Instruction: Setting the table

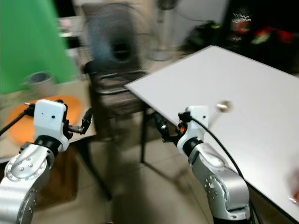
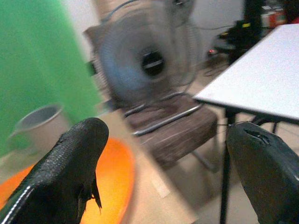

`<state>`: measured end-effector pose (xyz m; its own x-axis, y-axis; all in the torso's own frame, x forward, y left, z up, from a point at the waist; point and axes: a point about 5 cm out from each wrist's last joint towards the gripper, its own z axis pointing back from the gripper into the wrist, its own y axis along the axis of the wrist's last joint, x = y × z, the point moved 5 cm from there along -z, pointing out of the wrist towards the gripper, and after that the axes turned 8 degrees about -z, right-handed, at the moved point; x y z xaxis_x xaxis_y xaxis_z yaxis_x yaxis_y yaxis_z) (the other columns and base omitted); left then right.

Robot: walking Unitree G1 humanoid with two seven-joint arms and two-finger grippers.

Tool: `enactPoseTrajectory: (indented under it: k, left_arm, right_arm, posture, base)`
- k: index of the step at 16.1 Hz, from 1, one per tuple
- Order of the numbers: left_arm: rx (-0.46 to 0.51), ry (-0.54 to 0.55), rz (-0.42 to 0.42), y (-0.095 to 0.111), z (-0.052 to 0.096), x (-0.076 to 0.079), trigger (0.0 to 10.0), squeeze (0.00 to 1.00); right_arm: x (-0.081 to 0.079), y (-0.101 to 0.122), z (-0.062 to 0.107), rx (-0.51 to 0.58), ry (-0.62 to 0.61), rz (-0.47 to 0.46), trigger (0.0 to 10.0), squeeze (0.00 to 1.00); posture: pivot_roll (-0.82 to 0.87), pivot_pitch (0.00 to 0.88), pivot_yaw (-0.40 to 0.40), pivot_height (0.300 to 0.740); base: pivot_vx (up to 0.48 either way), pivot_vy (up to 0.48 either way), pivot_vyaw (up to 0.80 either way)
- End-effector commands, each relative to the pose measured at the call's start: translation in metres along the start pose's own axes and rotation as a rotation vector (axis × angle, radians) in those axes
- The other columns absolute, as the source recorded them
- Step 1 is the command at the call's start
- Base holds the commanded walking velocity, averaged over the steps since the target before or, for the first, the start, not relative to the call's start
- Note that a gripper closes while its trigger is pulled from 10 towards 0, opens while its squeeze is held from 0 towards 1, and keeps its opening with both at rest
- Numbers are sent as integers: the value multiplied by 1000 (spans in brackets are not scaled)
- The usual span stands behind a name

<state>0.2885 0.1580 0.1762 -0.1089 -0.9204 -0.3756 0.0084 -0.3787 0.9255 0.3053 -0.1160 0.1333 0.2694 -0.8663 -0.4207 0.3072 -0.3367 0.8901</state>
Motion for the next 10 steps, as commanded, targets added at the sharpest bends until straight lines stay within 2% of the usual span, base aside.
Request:
enactPoseTrajectory:
  k: [1, 4, 5, 6, 7, 10]
  left_arm:
    - [0, 11, 5, 0, 2, -3, 10000, 0]
    - [-2, 14, 9, -1, 4, -3, 10000, 0]
    - [-4, 12, 8, -1, 4, -3, 10000, 0]
    - [-5, 10, 7, -1, 5, -3, 10000, 0]
    - [-4, 9, 7, -1, 5, -4, 10000, 0]
    - [-9, 2, 2, -2, 7, -3, 10000, 0]
  right_arm:
    - [-9, 1, -3, -5, 40, 8, 10000, 1000]
    - [-11, -1, -5, -17, 50, 13, 10000, 1000]
    - [-9, -3, -6, -26, 35, 21, 10000, 1000]
    - [-8, -5, -7, -34, 23, 27, 10000, 318]
    - [-8, -6, -8, -38, 17, 29, 10000, 0]
    - [-3, -4, -11, -27, -9, 27, 10000, 0]
  posture:
    - [-13, 11, -22, 740]
    - [-4, 12, -31, 740]
    - [-3, 11, -32, 740]
    - [1, 14, -34, 740]
    - [2, 13, -35, 740]
    - [13, 12, -40, 740]
  base:
    - [319, 0, 800]
    - [334, 0, 800]
    - [341, 0, 0]
    - [345, 0, 0]
    - [341, 0, 0]
    - [359, 0, 0]
